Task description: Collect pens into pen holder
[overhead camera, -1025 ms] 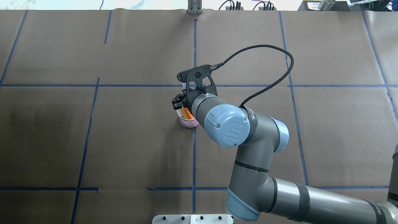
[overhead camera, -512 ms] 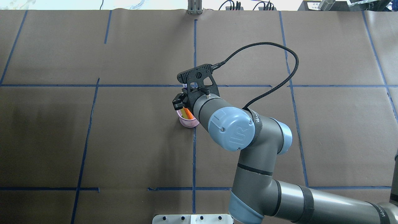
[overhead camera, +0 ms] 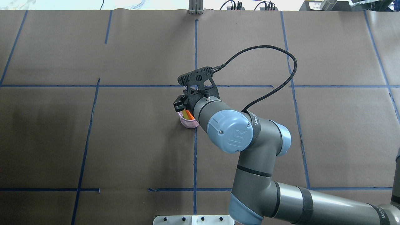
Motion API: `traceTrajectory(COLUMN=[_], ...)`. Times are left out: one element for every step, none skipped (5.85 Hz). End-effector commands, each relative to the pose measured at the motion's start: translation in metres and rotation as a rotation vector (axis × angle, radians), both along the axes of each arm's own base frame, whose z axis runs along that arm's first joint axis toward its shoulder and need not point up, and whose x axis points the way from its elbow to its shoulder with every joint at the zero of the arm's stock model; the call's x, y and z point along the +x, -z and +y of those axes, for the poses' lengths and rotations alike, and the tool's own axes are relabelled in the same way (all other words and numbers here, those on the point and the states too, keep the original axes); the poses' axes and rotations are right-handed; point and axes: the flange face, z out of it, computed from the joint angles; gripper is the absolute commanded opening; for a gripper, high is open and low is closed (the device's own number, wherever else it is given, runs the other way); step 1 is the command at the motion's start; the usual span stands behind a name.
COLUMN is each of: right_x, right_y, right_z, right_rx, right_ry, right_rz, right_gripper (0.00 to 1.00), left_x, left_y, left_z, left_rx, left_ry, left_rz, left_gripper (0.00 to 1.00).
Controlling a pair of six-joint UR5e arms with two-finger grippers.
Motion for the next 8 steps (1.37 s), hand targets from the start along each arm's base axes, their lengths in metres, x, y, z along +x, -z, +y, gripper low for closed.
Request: traceTrajectory(right_x=[-0.004, -0.001, 0.005, 0.022, 0.068, 0.113, 0.151, 0.197], right_y=[-0.003, -0.001, -0.001, -0.003, -0.02, -0.041, -0.086, -0.139], right_z=[-0.007, -0.008, -0.017, -0.042, -0.096, -0.128, -0.151, -0.169], right_rx=[-0.003, 0.005, 0.007, -0.01, -0.114, -0.169, -0.285, -0.358], right_ry=[-0.012, -0.015, -0.029, -0.028, 0.077, 0.131, 0.174, 0.261], right_rz=[-0.027, -0.049, -0.051, -0.025, 0.076, 0.127, 0.176, 0.22], right_gripper=[0.66, 1.0, 1.0, 1.0, 1.0, 1.0, 1.0, 1.0], left_x=[0.0, 0.0, 0.0, 0.0, 0.0, 0.0, 0.0, 0.0], left_y=[0.0, 0.0, 0.0, 0.0, 0.0, 0.001, 0.001, 0.0], left_z=[0.0, 0.0, 0.0, 0.0, 0.0, -0.001, 0.0, 0.0], left_rx=[0.001, 0.001, 0.001, 0.001, 0.001, 0.003, -0.003, -0.004], left_ry=[-0.001, -0.001, -0.001, -0.001, -0.001, -0.001, -0.001, -0.002], left_rz=[0.0, 0.0, 0.0, 0.002, 0.002, 0.002, 0.001, 0.001], left_gripper=[1.0, 1.0, 1.0, 1.0, 1.0, 1.0, 1.0, 1.0])
